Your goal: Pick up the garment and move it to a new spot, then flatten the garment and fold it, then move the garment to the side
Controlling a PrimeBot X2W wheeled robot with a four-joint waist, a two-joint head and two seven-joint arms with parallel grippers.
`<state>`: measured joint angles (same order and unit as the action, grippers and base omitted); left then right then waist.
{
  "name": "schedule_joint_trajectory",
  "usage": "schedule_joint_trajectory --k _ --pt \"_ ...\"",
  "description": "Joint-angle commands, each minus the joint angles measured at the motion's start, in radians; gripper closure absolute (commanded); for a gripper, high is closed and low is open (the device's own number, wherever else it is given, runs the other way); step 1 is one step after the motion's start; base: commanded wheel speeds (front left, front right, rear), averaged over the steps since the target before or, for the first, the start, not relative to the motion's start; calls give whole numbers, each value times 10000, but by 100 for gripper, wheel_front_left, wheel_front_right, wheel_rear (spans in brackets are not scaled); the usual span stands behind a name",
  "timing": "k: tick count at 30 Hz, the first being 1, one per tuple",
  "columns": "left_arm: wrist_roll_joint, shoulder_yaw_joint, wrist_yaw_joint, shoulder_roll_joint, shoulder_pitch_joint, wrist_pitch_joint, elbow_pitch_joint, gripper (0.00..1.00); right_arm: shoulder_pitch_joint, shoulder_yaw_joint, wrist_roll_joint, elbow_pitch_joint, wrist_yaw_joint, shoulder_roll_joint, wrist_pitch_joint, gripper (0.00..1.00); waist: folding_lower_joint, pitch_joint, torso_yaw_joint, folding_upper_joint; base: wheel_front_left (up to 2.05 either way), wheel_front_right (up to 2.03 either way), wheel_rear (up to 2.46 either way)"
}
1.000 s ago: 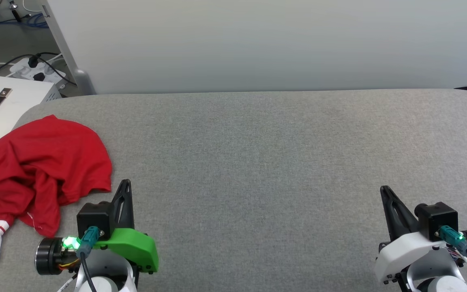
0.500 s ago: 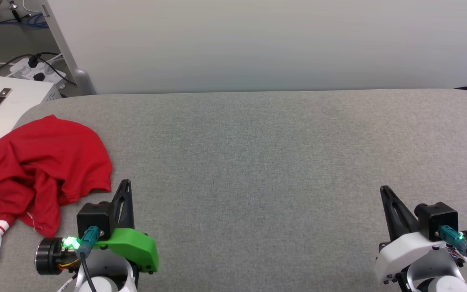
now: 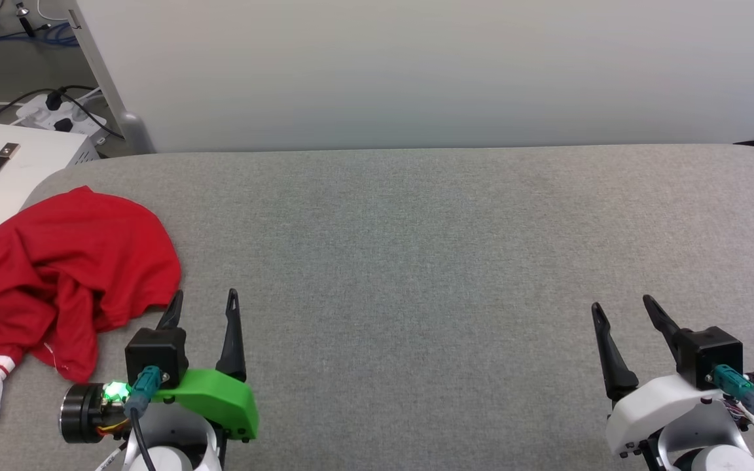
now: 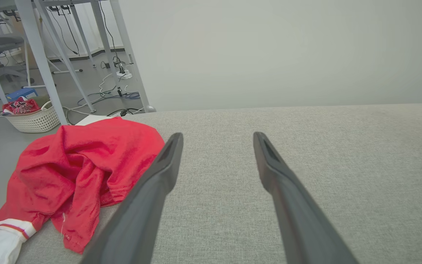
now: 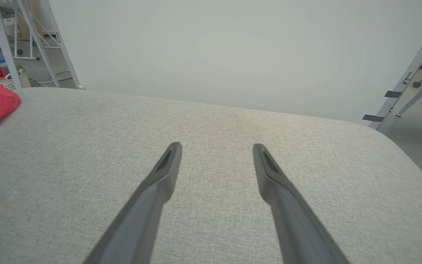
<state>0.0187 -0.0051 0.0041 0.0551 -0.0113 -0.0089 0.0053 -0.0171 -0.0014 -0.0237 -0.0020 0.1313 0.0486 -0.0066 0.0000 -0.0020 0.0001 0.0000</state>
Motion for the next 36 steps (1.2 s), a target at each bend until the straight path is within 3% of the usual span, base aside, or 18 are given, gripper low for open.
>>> schedule_joint_trajectory --k 1,27,36 --pt "85 -58 -61 -4 -20 -96 35 0 -21 -32 -106 -7 0 3 -126 0 0 -5 -6 0 0 0 0" --pt "726 -182 -302 -14 -161 -674 332 0 -81 -203 -930 -347 -2 6 -629 0 0 -15 -143 0 0 0 0" --pt "977 -173 -354 -18 -250 -862 409 0 -166 -179 -808 -622 -2 7 -663 0 0 -21 219 0 0 0 0"
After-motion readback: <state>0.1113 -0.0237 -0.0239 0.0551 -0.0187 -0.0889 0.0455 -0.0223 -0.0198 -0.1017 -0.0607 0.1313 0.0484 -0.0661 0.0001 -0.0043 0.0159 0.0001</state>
